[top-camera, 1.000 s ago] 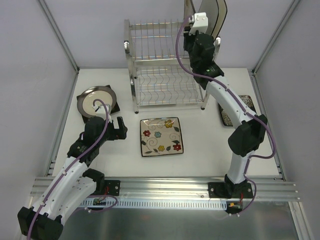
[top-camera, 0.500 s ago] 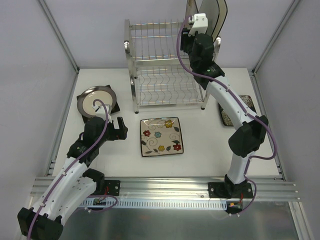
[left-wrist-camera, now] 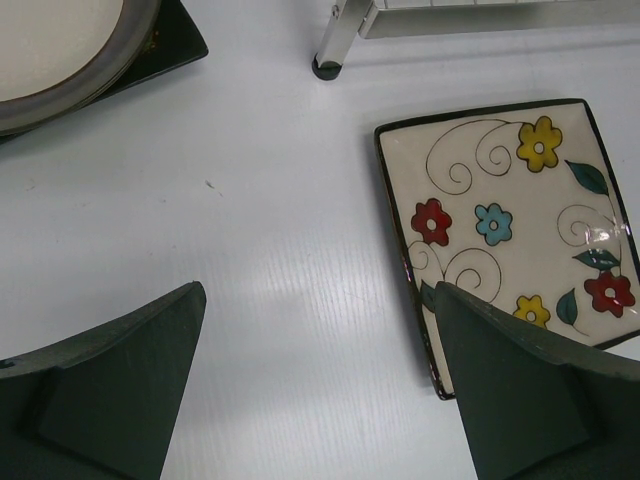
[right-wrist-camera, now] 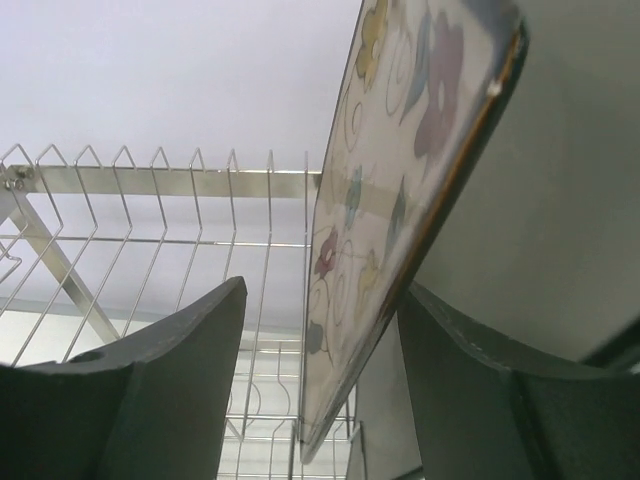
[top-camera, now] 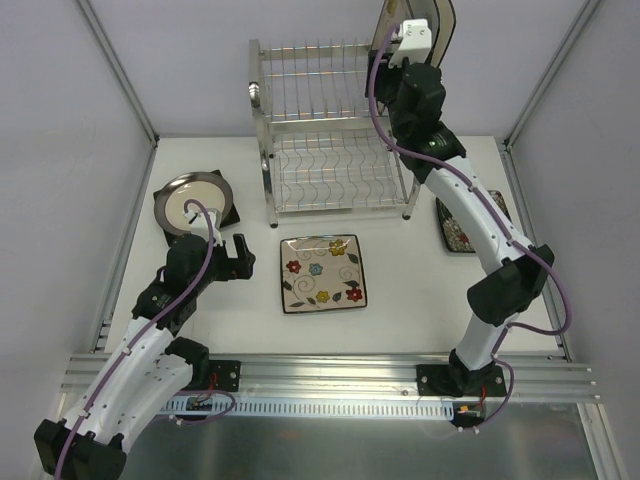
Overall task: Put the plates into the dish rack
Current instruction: Insert the plate into the dish rack
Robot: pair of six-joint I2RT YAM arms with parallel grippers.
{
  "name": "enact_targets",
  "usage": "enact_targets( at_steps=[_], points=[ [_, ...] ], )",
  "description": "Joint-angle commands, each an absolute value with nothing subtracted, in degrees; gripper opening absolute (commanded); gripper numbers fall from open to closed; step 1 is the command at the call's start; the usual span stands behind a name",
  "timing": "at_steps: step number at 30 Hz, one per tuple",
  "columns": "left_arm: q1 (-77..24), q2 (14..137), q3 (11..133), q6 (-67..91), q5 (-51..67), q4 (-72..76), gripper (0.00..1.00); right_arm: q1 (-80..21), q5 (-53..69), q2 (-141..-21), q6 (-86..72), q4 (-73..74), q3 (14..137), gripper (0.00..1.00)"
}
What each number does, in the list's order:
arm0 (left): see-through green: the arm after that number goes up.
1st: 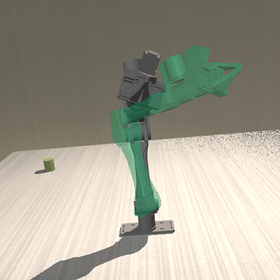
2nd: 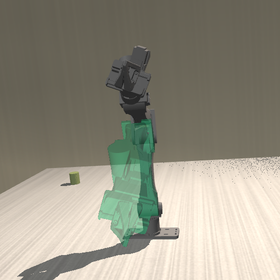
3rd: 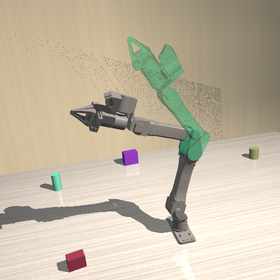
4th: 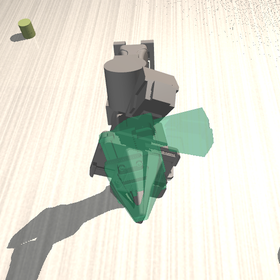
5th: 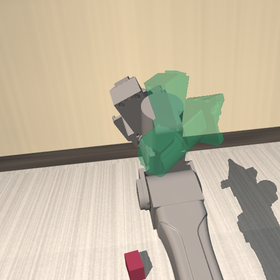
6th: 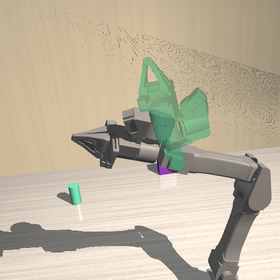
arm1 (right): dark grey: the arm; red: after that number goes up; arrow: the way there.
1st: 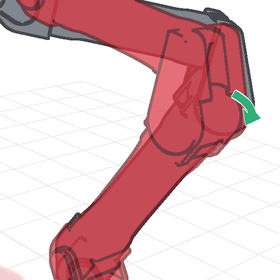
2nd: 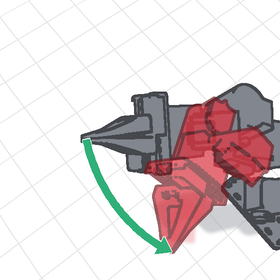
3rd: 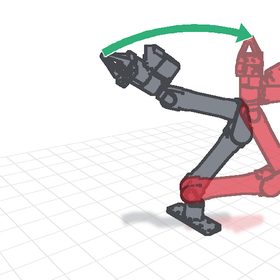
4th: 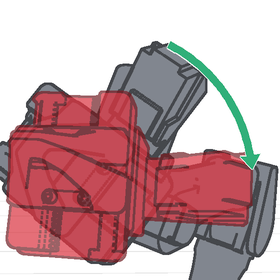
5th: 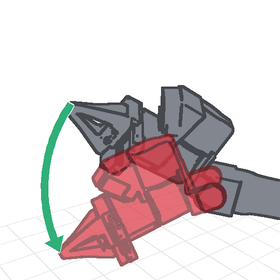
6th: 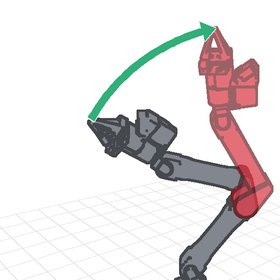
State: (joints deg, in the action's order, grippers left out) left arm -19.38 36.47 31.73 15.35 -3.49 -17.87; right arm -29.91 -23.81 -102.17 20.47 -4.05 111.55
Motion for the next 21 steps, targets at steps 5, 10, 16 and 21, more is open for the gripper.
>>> enact_targets(
  at_steps=[5,10,16,21],
  points=[
    [-18.6,35.6,32.3,14.2,-2.1,-16.5,0.99,-28.3,-29.0,-97.2,22.8,-4.2,111.3,0.64],
    [-18.6,35.3,32.2,14.2,-2.1,-16.5,0.99,-28.2,-29.4,-95.8,21.7,-3.2,110.7,0.64],
    [-18.5,35.6,32.2,14.4,-1.8,-16.5,0.99,-28.5,-27.8,-92.6,20.3,-1.7,109.0,0.67],
    [-18.6,35.7,32.3,14.6,-1.6,-16.3,0.99,-28.7,-24.7,-88.9,18.5,-0.3,106.8,0.74]
  ],
)
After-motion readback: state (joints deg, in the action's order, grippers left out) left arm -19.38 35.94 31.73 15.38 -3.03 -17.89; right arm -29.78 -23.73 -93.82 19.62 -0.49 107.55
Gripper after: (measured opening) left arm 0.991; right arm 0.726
